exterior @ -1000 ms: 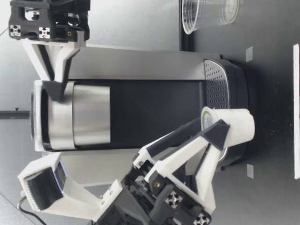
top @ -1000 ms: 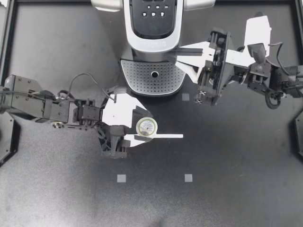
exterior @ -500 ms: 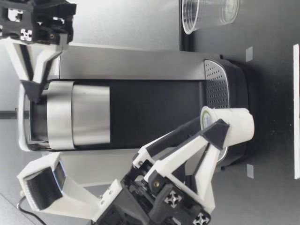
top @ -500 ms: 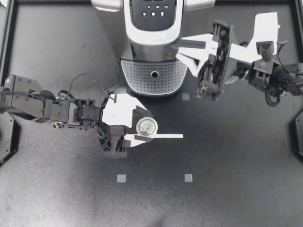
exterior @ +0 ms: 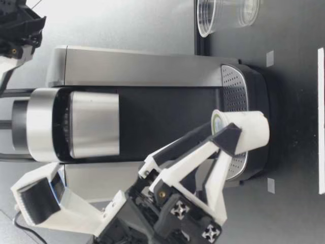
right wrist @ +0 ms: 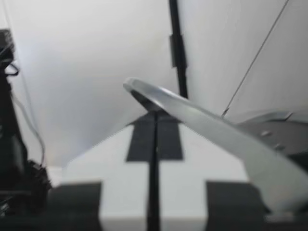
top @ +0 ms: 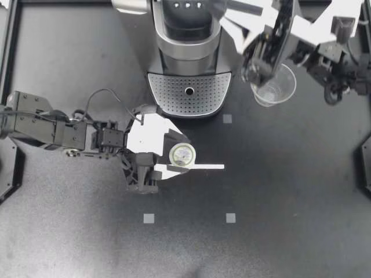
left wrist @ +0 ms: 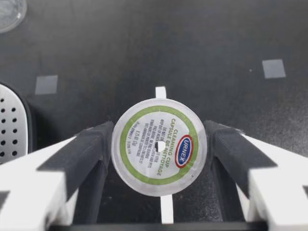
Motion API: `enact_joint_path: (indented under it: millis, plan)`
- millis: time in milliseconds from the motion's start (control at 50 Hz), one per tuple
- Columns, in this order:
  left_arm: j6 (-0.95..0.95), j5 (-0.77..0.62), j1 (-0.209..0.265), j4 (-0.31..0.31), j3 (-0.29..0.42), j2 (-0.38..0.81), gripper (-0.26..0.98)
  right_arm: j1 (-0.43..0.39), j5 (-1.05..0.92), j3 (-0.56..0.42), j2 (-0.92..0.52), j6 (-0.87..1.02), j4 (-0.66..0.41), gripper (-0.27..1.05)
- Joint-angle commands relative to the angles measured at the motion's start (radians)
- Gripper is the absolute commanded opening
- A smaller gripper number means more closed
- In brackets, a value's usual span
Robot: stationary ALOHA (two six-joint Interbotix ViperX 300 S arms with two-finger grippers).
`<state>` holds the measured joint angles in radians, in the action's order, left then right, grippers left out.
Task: Place the coffee capsule inside the capsule container, then place the cup onto the center of the cup tray, then push the 'Hot Water' and 'Travel Mug' buttons.
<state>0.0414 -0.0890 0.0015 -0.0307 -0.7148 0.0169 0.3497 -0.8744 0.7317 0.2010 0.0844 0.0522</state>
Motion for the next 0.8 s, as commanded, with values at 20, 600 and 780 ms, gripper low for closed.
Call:
enact_joint_path:
  millis: [20,600,780]
  plan:
    - [0.002,-0.008,-0.002,0.002,0.026,-0.035,0.49,0.043,-0.009,-0.038,0.009,0.0,0.005,0.06]
    - [0.041,0.041,-0.003,-0.006,0.077,-0.087,0.49,0.192,0.098,-0.158,-0.057,0.002,0.002,0.06]
    - [0.146,0.212,-0.002,-0.015,0.163,-0.156,0.49,0.202,0.098,-0.158,-0.04,0.0,0.002,0.06]
